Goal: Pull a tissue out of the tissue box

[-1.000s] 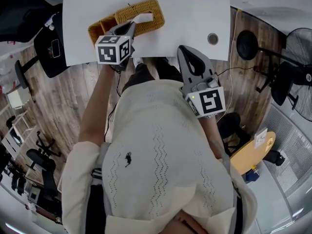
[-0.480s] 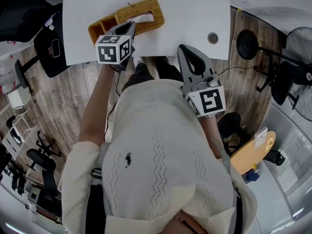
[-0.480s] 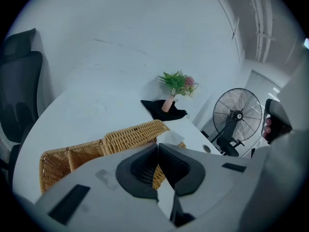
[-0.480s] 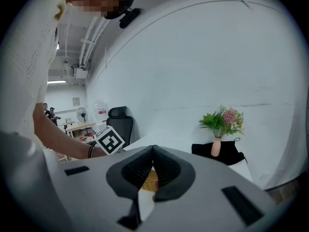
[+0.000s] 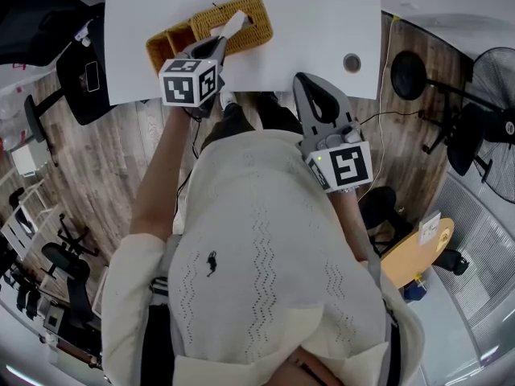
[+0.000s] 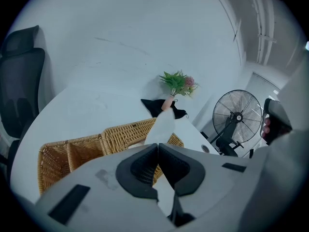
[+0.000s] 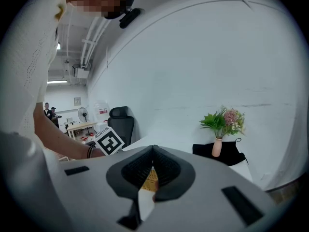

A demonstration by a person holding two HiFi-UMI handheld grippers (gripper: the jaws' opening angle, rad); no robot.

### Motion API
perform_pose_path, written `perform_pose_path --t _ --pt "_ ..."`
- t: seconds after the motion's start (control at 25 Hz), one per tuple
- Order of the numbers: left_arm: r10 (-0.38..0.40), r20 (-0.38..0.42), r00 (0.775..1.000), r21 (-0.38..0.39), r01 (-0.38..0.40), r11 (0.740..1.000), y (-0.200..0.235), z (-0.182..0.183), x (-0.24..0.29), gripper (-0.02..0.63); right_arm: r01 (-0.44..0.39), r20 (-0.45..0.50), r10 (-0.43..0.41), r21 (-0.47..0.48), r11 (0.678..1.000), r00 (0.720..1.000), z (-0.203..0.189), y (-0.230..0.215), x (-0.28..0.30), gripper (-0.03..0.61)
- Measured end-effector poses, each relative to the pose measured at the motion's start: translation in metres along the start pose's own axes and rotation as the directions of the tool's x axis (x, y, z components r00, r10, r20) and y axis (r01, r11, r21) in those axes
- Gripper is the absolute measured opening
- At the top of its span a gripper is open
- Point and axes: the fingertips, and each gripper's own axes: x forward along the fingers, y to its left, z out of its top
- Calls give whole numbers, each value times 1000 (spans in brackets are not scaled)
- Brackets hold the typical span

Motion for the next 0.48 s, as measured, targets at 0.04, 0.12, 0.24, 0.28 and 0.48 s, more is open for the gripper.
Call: perform_pose_path --t 0.04,0.12,0.24,0.28,0.48 --pt "1 0 1000 0 -1 1000 0 0 0 12 -1 -1 1 -1 1000 1000 0 0 0 2" --pt "3 -1 1000 1 -3 1000 1 -1 -1 12 -5 -2 5 -3 1000 1000 0 1 0 2" --pt "2 1 1000 0 -2 1000 -1 -1 -2 12 -12 -3 12 -7 1000 1000 -1 2 -1 2" --pt "1 1 1000 0 -1 1000 -1 -2 -2 12 -13 -2 13 -7 1000 1000 -1 2 -1 2" --pt "6 0 1000 0 -6 1000 -3 -5 -3 12 -16 4 16 -7 1000 1000 -1 2 -2 2"
